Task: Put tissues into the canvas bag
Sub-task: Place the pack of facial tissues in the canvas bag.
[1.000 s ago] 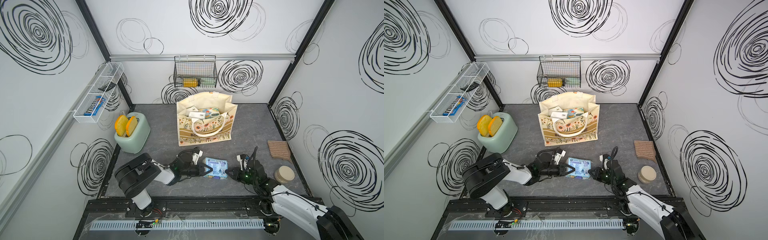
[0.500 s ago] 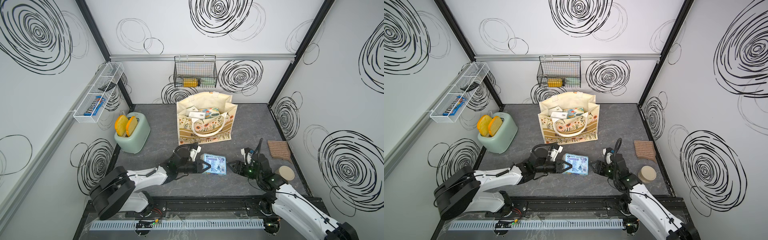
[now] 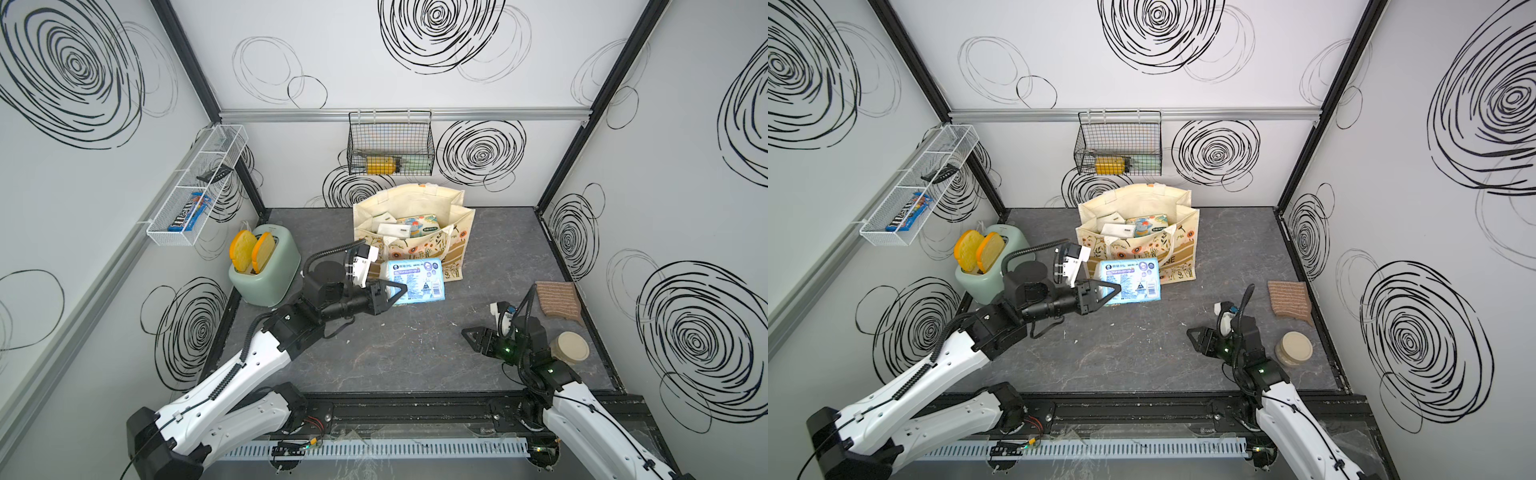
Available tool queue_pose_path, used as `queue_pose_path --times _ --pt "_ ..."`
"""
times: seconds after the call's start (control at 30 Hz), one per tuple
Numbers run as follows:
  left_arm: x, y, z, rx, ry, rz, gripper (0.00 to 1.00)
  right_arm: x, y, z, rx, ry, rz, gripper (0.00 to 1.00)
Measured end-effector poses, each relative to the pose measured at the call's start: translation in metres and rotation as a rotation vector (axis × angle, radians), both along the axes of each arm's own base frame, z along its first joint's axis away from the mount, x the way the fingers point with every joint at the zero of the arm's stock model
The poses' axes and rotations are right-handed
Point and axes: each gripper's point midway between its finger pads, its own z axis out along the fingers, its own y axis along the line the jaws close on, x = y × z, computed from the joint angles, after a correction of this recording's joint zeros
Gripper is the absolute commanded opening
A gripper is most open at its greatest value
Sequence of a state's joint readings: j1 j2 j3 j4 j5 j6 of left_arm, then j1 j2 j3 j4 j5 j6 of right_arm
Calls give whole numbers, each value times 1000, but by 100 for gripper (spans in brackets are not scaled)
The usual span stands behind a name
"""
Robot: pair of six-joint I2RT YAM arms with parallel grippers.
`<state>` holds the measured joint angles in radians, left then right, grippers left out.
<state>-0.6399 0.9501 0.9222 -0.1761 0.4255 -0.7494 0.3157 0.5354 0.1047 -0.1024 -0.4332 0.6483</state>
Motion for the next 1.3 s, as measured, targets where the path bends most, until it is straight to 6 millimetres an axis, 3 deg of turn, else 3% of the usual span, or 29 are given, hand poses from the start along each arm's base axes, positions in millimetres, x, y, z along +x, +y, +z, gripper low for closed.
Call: queue_pose_path --times 0.27,0.43,0.57,0.8,0.93,1.23,1.27,1.3 --pt "50 31 65 -5 -72 128 29 -11 17 13 93 -79 110 63" --pt "94 32 87 5 -89 159 31 -12 20 22 116 -123 129 64" --pt "131 18 79 47 -70 145 30 -11 20 24 120 -130 133 64" --pt "183 -2 21 152 31 128 30 -12 22 22 127 -123 146 64" --pt "196 -11 12 163 40 118 30 -13 23 22 134 -124 152 64" --pt "204 -28 5 160 38 94 31 -14 24 24 141 -134 155 66" --pt "205 -30 4 159 39 91 31 -14 24 24 141 -134 155 91" --pt "205 -31 4 158 38 89 32 -14 24 24 144 -129 152 98"
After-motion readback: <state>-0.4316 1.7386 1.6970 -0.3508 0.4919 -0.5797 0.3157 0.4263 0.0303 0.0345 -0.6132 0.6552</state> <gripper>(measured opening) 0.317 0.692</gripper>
